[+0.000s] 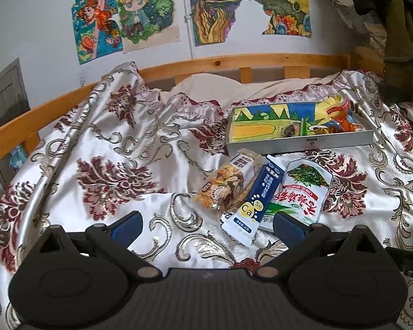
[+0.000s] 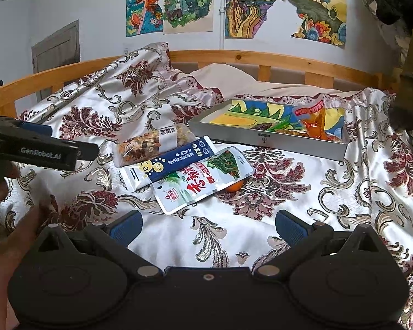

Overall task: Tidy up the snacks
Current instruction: 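Lift both open tools back from the tray toward the remaining snacks, then move the left tool toward the blue milk-powder stick while the right tool approaches the white vegetable bag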

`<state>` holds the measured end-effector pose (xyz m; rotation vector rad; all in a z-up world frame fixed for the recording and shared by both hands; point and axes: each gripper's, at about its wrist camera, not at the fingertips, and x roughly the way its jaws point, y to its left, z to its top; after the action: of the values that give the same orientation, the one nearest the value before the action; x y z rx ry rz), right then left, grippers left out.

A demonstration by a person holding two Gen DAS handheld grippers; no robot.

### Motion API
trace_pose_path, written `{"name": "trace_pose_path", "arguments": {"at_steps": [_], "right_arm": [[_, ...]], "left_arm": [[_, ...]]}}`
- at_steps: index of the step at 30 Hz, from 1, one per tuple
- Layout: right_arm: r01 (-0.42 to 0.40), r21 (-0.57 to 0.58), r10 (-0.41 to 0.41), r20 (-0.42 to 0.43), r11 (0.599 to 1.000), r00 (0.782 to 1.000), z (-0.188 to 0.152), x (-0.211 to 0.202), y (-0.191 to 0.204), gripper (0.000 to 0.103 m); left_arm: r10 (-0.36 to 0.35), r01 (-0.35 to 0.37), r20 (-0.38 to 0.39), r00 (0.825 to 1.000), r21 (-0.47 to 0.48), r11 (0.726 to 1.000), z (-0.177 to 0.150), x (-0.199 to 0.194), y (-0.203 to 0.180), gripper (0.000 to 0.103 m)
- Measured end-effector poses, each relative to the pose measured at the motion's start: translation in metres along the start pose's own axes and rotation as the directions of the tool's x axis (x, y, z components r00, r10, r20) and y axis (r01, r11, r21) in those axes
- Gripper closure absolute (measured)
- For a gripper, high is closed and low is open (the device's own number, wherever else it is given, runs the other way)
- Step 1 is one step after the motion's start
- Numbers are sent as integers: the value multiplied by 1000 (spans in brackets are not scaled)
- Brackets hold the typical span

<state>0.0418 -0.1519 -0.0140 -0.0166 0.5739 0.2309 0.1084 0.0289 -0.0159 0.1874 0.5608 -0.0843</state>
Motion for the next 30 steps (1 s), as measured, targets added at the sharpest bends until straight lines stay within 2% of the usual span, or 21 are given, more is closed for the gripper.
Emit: {"name": "trace_pose_path", "arguments": {"at_steps": [9, 11, 16, 19, 21, 25, 27, 30], "right_arm": [[3, 31, -2, -25, 1000, 1000, -1, 10, -3, 1], [6, 39, -4, -37, 999, 999, -1, 14, -4, 1], [15, 48, -13, -40, 999, 999, -1, 20, -5, 1], [42, 48, -40, -46, 998, 998, 0, 26, -7, 1], [57, 68, -53, -62, 996, 997, 0, 31, -11, 1], [79, 108, -69, -89, 991, 994, -2, 38, -17, 1], [67, 122, -57, -82, 990, 995, -2, 38, -19, 1], [46, 123, -38, -66, 991, 997, 3, 43, -19, 1]], "left_arm": [[-55, 56, -43, 998, 8, 998, 1, 25, -3, 0], [-88, 88, -52, 995, 5, 996, 3, 31, -3, 0], [-155, 155, -36, 987, -17, 988, 13, 39, 6, 0], [-177, 178, -34, 984, 9, 984, 19, 44, 8, 0], [-224, 226, -63, 973, 20, 974, 22, 51, 10, 0], [-347, 342, -120, 930, -62, 938, 20, 59, 20, 0], [-361, 353, -124, 924, -85, 932, 18, 62, 24, 0], [-326, 320, -168, 930, -58, 946, 17, 69, 22, 1]]}}
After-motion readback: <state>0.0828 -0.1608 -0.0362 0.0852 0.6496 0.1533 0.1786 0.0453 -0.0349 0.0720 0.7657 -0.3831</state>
